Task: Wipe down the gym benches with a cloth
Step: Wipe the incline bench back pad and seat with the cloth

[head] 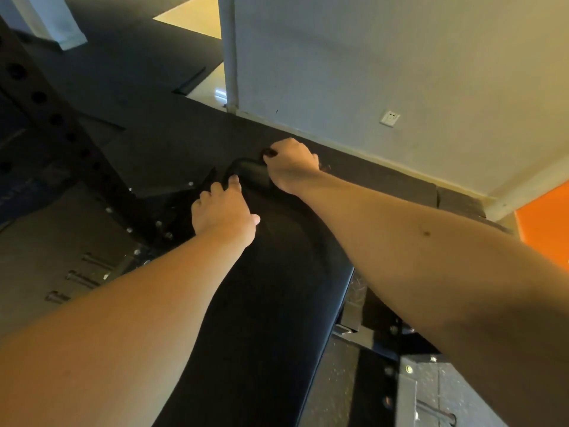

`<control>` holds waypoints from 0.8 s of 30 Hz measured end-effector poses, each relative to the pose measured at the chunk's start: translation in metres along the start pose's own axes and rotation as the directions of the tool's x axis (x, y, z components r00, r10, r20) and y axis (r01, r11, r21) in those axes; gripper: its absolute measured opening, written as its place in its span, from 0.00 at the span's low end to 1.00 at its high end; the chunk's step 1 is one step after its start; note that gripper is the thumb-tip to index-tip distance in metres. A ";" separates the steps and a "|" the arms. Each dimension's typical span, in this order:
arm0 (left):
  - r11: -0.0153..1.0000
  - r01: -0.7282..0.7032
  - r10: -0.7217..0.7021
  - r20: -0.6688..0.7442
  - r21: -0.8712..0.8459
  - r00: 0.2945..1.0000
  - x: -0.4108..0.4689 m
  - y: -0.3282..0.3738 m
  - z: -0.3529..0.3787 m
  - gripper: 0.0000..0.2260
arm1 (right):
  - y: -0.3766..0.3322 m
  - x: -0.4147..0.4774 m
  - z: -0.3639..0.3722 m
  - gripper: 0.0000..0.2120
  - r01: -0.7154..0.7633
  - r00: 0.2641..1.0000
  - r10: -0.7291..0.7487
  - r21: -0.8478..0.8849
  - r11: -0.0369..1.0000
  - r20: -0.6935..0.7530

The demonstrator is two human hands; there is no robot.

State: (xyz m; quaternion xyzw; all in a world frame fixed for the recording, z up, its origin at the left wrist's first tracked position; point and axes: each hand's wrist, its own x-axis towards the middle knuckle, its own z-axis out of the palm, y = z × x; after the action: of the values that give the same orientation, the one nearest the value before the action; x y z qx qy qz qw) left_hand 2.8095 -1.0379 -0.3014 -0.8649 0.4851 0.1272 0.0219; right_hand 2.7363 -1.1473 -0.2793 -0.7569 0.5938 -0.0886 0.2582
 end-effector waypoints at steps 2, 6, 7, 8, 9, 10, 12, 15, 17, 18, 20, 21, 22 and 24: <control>1.000 0.004 -0.004 0.004 0.002 1.000 -0.001 0.002 -0.001 0.41 | 0.023 -0.010 -0.013 0.07 -0.044 0.999 0.044 -0.016 0.999 -0.015; 1.000 -0.012 0.012 0.011 -0.007 1.000 -0.002 0.003 0.004 0.41 | 0.065 -0.029 -0.030 0.08 -0.154 0.985 0.148 -0.075 0.985 -0.084; 1.000 -0.012 0.012 0.006 -0.015 1.000 -0.001 0.002 0.006 0.41 | 0.063 -0.029 -0.029 0.09 -0.163 0.982 0.152 -0.092 0.982 -0.111; 1.000 -0.010 0.011 0.005 -0.020 1.000 0.000 0.001 0.007 0.41 | 0.053 -0.027 -0.025 0.09 -0.166 0.981 0.153 -0.102 0.981 -0.121; 1.000 -0.012 0.012 0.010 -0.028 1.000 0.001 0.002 0.008 0.42 | 0.041 -0.024 -0.021 0.09 -0.161 0.983 0.149 -0.110 0.981 -0.108; 1.000 -0.013 0.013 0.016 -0.025 1.000 0.001 0.002 0.008 0.42 | 0.025 -0.019 -0.014 0.10 -0.137 0.988 0.128 -0.109 0.984 -0.089; 1.000 -0.008 0.008 0.018 -0.003 1.000 0.001 0.003 0.008 0.41 | -0.007 -0.011 0.001 0.11 -0.058 0.997 0.054 -0.074 0.996 -0.050; 0.999 0.003 -0.004 0.024 0.034 1.000 0.003 0.003 0.005 0.41 | -0.027 -0.003 0.009 0.11 0.023 0.999 -0.024 -0.038 0.999 -0.027; 0.998 0.008 -0.009 0.028 0.058 1.000 0.004 0.002 0.002 0.41 | -0.016 -0.006 0.004 0.09 0.023 1.000 -0.024 -0.007 1.000 -0.019; 0.998 0.006 -0.008 0.034 0.056 0.999 0.004 0.002 0.001 0.41 | -0.006 -0.010 -0.001 0.10 0.022 1.000 -0.022 0.016 1.000 -0.011; 0.999 0.000 -0.002 0.033 0.053 0.999 0.003 0.004 0.003 0.41 | 0.019 -0.017 -0.012 0.12 -0.009 1.000 0.009 0.057 0.998 -0.014; 0.998 -0.001 0.000 0.020 0.059 1.000 0.004 0.004 0.002 0.41 | 0.030 -0.020 -0.019 0.12 -0.032 0.999 0.034 0.059 0.998 -0.035; 0.999 -0.002 0.001 0.016 0.054 1.000 0.004 0.004 0.002 0.41 | 0.043 -0.024 -0.025 0.12 -0.060 0.997 0.062 0.045 0.997 -0.043; 1.000 -0.006 0.005 0.030 0.024 1.000 0.001 0.002 0.003 0.41 | 0.065 -0.033 -0.035 0.12 -0.110 0.993 0.110 0.002 0.994 -0.037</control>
State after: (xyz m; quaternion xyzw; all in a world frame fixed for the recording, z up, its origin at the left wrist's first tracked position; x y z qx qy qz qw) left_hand 2.8080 -1.0389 -0.3040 -0.8612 0.4887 0.1341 0.0392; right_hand 2.6558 -1.1363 -0.2757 -0.7213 0.6393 -0.0882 0.2516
